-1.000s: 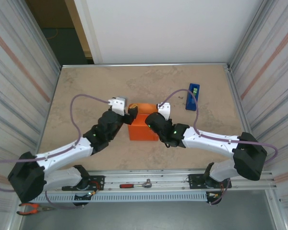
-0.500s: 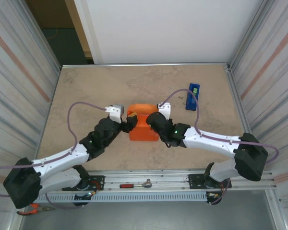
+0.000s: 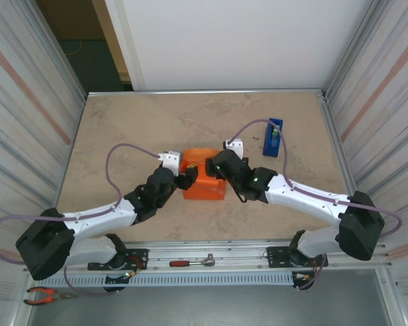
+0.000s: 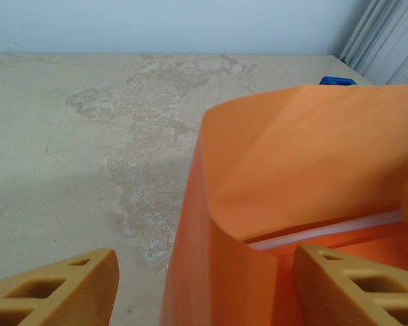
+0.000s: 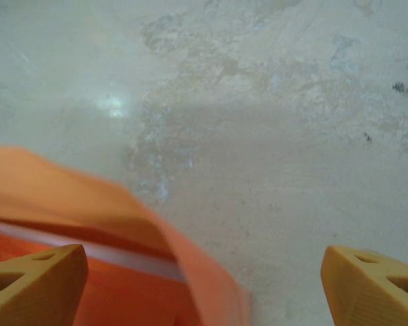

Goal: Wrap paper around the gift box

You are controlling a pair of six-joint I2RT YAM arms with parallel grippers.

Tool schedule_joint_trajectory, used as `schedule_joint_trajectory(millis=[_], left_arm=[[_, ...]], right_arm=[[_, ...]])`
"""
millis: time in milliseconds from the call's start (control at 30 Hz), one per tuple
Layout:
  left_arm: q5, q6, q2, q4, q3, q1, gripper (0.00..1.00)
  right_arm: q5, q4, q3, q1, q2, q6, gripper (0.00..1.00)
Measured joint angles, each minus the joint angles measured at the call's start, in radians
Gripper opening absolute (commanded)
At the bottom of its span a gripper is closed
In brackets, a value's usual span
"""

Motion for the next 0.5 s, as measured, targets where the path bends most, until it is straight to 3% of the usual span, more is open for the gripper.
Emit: schedule_joint_trajectory(millis=[500], left_arm=[[-0.031,-0.005,0.002,-0.008,0.009,0.0,0.6]], right_arm=[[-0.068,-0.033,0.126,-0.031,0.117,-0.042,0.96]])
